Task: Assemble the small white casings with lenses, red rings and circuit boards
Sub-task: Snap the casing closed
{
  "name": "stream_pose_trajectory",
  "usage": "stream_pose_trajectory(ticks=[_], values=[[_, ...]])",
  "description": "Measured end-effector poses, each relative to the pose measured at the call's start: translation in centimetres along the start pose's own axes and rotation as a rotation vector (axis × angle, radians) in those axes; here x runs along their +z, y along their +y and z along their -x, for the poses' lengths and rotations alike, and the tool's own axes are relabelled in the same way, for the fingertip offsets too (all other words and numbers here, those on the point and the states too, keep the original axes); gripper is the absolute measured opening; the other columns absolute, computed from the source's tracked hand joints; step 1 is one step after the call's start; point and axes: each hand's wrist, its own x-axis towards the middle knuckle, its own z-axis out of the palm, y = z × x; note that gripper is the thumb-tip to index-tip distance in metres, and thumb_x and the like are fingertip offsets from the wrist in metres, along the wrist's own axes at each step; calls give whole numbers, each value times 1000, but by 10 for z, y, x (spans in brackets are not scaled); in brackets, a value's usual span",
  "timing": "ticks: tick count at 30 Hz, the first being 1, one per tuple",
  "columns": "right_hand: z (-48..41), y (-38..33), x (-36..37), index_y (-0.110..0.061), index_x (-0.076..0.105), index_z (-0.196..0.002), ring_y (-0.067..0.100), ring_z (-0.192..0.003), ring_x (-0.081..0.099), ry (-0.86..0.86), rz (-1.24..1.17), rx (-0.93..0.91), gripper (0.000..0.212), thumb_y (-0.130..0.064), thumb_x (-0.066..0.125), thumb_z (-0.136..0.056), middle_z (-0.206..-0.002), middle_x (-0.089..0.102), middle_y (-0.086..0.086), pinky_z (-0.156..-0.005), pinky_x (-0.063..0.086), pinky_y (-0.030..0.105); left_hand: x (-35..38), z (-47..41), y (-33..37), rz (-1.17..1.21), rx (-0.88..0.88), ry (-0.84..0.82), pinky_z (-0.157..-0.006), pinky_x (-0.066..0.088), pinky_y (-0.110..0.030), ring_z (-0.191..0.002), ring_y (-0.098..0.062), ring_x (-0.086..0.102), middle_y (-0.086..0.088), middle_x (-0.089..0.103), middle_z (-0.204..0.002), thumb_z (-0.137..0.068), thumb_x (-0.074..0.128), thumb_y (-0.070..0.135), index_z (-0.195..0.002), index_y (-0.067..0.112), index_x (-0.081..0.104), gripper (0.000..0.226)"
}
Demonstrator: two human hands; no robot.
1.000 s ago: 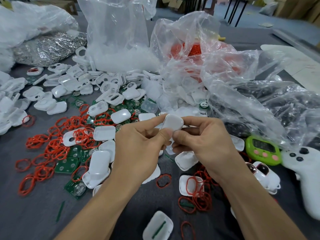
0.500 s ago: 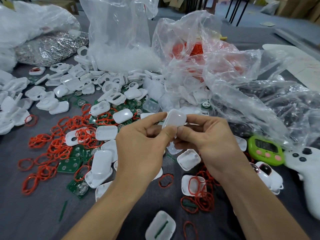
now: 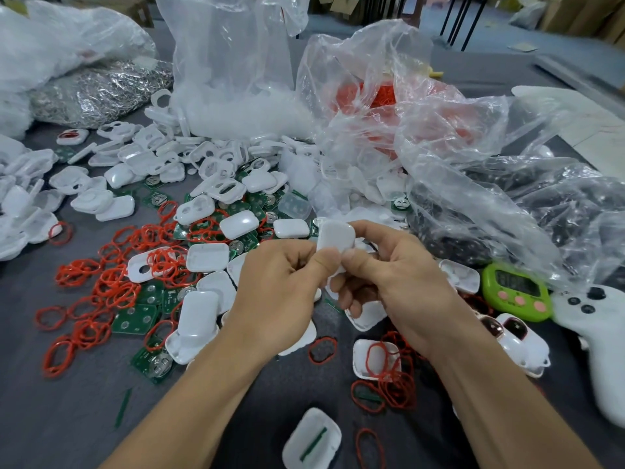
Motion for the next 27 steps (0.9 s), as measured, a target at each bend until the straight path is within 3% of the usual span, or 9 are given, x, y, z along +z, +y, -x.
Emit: stream_pose_trajectory(ticks=[4, 7, 9, 13, 16, 18, 21, 24, 27], values=[[-1, 1, 1, -9, 75, -100, 23, -46, 54, 99, 17, -75, 15, -1, 62, -99, -62, 65, 16, -41, 43, 26, 2, 1, 0, 49, 33, -18, -51, 32, -36, -51, -27, 42, -18, 53, -55, -95, 54, 41, -63, 1, 62, 52], [2, -5, 0, -8, 78, -89, 22, -51, 59, 49, -68, -87, 13, -5, 67, -96, -67, 67, 16, -46, 47, 25, 4, -2, 1, 174, 10, -22, -48, 27, -21, -45, -8, 35, 5, 44, -48, -100, 51, 40, -69, -1, 63, 53], [3, -8, -1, -7, 78, -80, 22, -52, 61, 62, -66, -77, 18, -5, 68, -94, -67, 69, 15, -48, 50, 26, 4, -4, -1, 185, 21, -13, -48, 27, -17, -45, -3, 35, 11, 40, -48, -103, 52, 39, -70, -3, 59, 54], [5, -6, 1, -12, 71, -62, 15, -43, 53, 207, 347, -177, 34, -16, 69, -96, -53, 65, 6, -46, 40, 23, 6, -1, 0, 180, 41, -44, -46, 28, -15, -45, -3, 36, 9, 43, -48, -102, 51, 37, -64, 5, 56, 50], [8, -5, 4, -24, 67, -54, 10, -43, 42, 275, 435, -237, 40, -17, 72, -93, -45, 54, 3, -45, 35, 25, 5, -2, -3, 216, 11, -90, -46, 29, -17, -46, -6, 36, 6, 45, -50, -105, 53, 36, -68, 8, 59, 46], [9, -4, 4, -26, 69, -56, 13, -42, 42, 301, 469, -275, 36, -17, 74, -91, -44, 54, 1, -44, 37, 28, 5, -3, -5, 238, -13, -126, -48, 30, -23, -48, -12, 38, -1, 47, -53, -102, 51, 39, -72, 4, 60, 47], [9, -3, 1, -24, 73, -61, 13, -41, 47, 312, 569, -340, 30, -18, 74, -90, -46, 58, -5, -43, 37, 26, 5, -4, -3, 181, -39, -99, -52, 38, -25, -51, -13, 50, -1, 62, -58, -99, 55, 36, -76, 19, 69, 32], [6, -3, -2, -30, 77, -70, 3, -50, 62, 304, 602, -337, 22, -21, 75, -90, -55, 66, -18, -50, 46, 18, 5, -5, 2, 230, -62, 45, -50, 47, -23, -54, -14, 63, -2, 73, -67, -90, 69, 28, -90, 30, 78, 9], [3, 1, 3, -29, 80, -90, 4, -73, 74, 348, 468, -292, 9, -33, 73, -87, -76, 77, -16, -70, 62, 32, 10, 2, 2, -18, -60, 282, -55, 51, -22, -55, -5, 65, 11, 70, -60, -80, 75, 42, -81, 32, 78, 10]])
